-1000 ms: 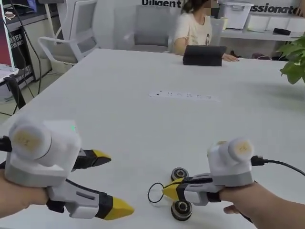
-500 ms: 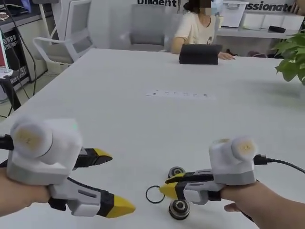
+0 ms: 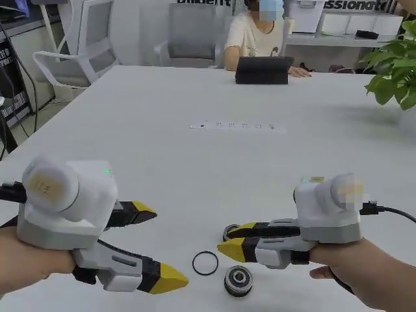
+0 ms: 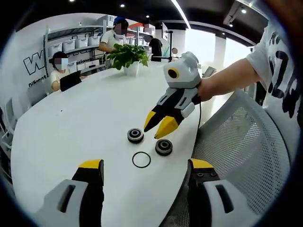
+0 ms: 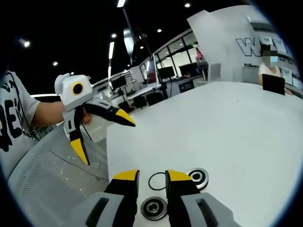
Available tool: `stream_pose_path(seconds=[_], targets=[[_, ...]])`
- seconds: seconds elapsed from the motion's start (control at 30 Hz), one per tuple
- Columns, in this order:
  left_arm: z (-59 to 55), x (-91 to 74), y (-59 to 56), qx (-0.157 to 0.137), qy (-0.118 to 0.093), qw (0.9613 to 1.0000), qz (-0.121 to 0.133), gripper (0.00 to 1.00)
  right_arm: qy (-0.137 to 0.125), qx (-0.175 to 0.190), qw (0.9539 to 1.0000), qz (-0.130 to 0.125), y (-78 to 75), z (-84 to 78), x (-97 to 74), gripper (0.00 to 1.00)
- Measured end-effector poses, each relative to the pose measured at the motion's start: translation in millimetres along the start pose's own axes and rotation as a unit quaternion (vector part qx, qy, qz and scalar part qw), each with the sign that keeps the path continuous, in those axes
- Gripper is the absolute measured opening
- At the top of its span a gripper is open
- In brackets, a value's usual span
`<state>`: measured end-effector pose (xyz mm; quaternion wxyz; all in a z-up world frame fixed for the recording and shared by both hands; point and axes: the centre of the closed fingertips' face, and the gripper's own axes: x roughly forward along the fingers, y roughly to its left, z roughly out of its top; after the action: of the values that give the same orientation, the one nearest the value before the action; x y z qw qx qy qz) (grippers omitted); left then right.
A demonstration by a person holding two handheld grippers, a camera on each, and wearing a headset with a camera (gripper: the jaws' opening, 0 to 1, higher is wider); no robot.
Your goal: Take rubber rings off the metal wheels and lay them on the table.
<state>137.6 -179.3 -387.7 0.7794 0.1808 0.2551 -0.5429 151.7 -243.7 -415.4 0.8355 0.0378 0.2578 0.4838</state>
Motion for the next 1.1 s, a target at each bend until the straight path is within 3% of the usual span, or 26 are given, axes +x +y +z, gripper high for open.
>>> stream_pose_path(seconds=[0.3, 0.57, 0.8, 1.1], targets=[[8.2, 12.5, -1.5, 0.010, 0.000, 0.9999, -0.011, 0.68, -0.002, -0.001, 1.0000, -0.006, -1.0, -6.0, -15.6, 0.21], [11.0, 26.0, -5.7, 0.021, 0.007, 0.9995, -0.023, 0.66, 0.009, 0.001, 0.9998, -0.016, -3.3, -23.4, -27.6, 0.22], [15.1, 37.7, -11.8, 0.026, 0.009, 0.9990, -0.034, 0.64, 0.017, 0.000, 0.9996, -0.021, -3.3, -35.4, -31.0, 0.23], [11.0, 50.3, -20.4, 0.035, 0.021, 0.9980, -0.048, 0.60, 0.032, -0.003, 0.9992, -0.025, -4.2, -55.3, -31.5, 0.25]])
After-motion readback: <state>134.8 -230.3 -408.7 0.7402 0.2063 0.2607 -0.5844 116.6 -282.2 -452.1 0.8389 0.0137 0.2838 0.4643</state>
